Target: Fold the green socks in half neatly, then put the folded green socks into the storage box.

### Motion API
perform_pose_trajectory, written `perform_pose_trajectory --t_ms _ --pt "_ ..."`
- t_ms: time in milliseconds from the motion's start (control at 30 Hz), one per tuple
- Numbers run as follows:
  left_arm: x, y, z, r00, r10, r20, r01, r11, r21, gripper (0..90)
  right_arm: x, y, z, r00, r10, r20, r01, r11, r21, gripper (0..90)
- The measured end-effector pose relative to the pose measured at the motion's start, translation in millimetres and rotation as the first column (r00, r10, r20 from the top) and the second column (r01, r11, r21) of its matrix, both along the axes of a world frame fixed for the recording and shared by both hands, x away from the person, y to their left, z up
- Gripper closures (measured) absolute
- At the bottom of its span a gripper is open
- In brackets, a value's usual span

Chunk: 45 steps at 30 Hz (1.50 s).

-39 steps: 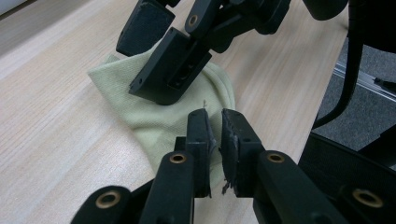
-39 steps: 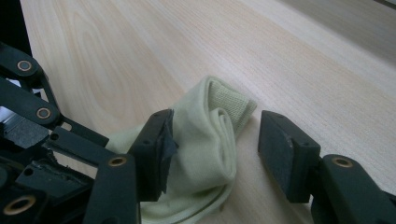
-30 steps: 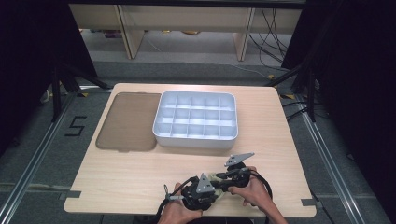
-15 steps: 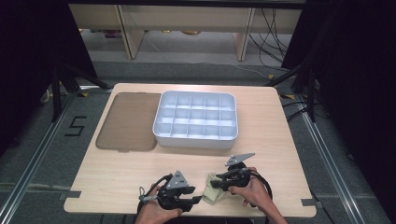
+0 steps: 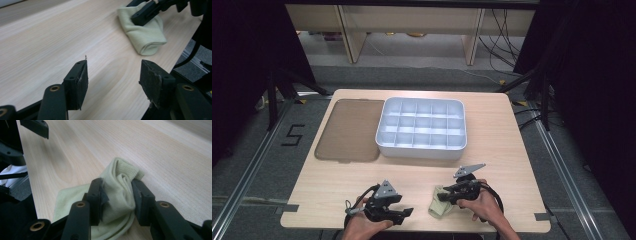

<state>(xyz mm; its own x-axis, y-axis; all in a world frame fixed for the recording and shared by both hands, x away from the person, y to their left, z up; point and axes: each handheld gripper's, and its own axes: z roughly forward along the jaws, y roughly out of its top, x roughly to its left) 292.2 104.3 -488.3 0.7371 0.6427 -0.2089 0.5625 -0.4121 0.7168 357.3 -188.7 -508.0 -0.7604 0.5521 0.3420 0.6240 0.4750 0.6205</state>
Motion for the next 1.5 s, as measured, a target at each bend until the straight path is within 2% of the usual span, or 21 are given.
perform_pose_trajectory --t_ms 67,200,233,267,300,367,467,600,633,900,933,1033,1100,1167,1233,1267,1300,1333,1367,1433,1500 --pt "0.0 6.4 -1.5 0.9995 0.032 -0.004 -0.032 0.9994 -0.012 38.3 0.0 -0.1 -0.3 1.0000 -0.001 0.000 0.001 1.0000 0.002 64.1" --pt "2.2 22.6 -4.8 0.9981 0.062 -0.002 -0.062 0.9979 0.020 35.5 -0.3 -0.4 -0.6 1.0000 -0.005 0.002 0.005 1.0000 0.004 64.2" --pt "4.0 31.6 -6.0 0.9976 0.069 0.008 -0.069 0.9970 0.034 34.7 -0.5 -0.3 -0.7 1.0000 -0.006 0.000 0.006 1.0000 0.006 64.2" --pt "4.0 31.6 -6.0 0.9976 0.069 0.008 -0.069 0.9970 0.034 34.4 -0.5 -0.3 -0.7 1.0000 -0.006 0.000 0.006 1.0000 0.006 64.2" --pt "4.7 40.0 -7.7 0.9954 0.095 0.009 -0.095 0.9946 0.040 34.3 -0.5 -0.5 -0.6 1.0000 -0.006 0.004 0.006 1.0000 0.002 64.3" --pt "4.3 44.6 -7.8 0.9954 0.095 0.009 -0.096 0.9939 0.055 34.0 -0.7 -0.5 -0.6 1.0000 -0.005 0.007 0.005 1.0000 0.002 64.3" --pt "3.9 55.0 -10.5 0.9922 0.123 0.020 -0.125 0.9895 0.073 34.0 -0.7 -0.4 -0.6 1.0000 -0.006 0.006 0.006 1.0000 0.002 64.3" --pt "0.2 63.1 -11.8 0.9894 0.145 0.011 -0.145 0.9876 0.061 34.0 -1.1 -0.1 -0.3 0.9999 -0.010 0.004 0.010 1.0000 0.001 64.8" --pt "0.1 65.5 -11.6 0.9902 0.139 0.014 -0.140 0.9875 0.073 34.1 -1.0 -0.1 -0.4 0.9999 -0.010 0.004 0.010 0.9999 0.002 65.0" --pt "0.1 65.8 -12.1 0.9895 0.143 0.022 -0.144 0.9867 0.076 34.2 -0.4 -0.8 -1.5 0.9998 -0.017 -0.013 0.017 0.9996 0.020 68.8" --pt "-0.3 65.0 -12.6 0.9887 0.149 0.020 -0.150 0.9867 0.063 34.2 -0.4 -0.8 -1.5 0.9998 -0.017 -0.013 0.017 0.9996 0.020 68.8" --pt "-0.1 65.5 -13.3 0.9904 0.138 0.015 -0.138 0.9872 0.079 34.3 -1.2 -0.5 -1.6 0.9997 -0.020 -0.015 0.020 0.9994 0.030 71.0" --pt "0.3 64.9 -14.4 0.9899 0.140 0.021 -0.141 0.9856 0.093 34.3 -1.4 -0.6 -1.5 0.9998 -0.018 -0.006 0.018 0.9994 0.030 72.0" --pt "-0.1 64.5 -14.8 0.9915 0.127 0.030 -0.129 0.9889 0.075 34.3 -2.4 -0.2 -0.8 0.9997 -0.022 0.002 0.022 0.9993 0.029 73.3" --pt "-0.1 64.8 -15.0 0.9899 0.137 0.037 -0.139 0.9871 0.078 34.3 -2.4 -0.1 -0.5 0.9998 -0.020 0.002 0.020 0.9993 0.031 73.8" --pt "-1.4 65.1 -14.7 0.9897 0.141 0.023 -0.143 0.9870 0.073 34.3 -2.5 0.0 0.1 0.9998 -0.022 -0.001 0.022 0.9992 0.033 74.1" --pt "-0.8 66.2 -14.5 0.9903 0.133 0.038 -0.136 0.9873 0.081 34.2 -2.6 -0.1 0.5 0.9998 -0.021 -0.002 0.021 0.9992 0.035 74.3" --pt "-0.2 67.3 -15.1 0.9912 0.128 0.036 -0.130 0.9883 0.079 34.3 -3.2 0.0 1.2 0.9997 -0.022 -0.001 0.022 0.9991 0.036 74.5" --pt "0.1 67.0 -16.5 0.9882 0.151 0.028 -0.152 0.9857 0.071 34.3 -4.1 0.3 4.0 0.9998 -0.013 0.014 0.013 0.9995 0.028 74.8" --pt "-0.3 67.4 -15.9 0.9896 0.142 0.022 -0.143 0.9870 0.072 34.3 -5.2 0.9 6.9 0.9993 -0.014 0.034 0.013 0.9994 0.032 74.9" --pt "0.0 66.8 -16.5 0.9892 0.144 0.029 -0.146 0.9861 0.080 34.3 -6.4 1.4 9.1 0.9995 -0.015 0.027 0.014 0.9992 0.039 74.9"
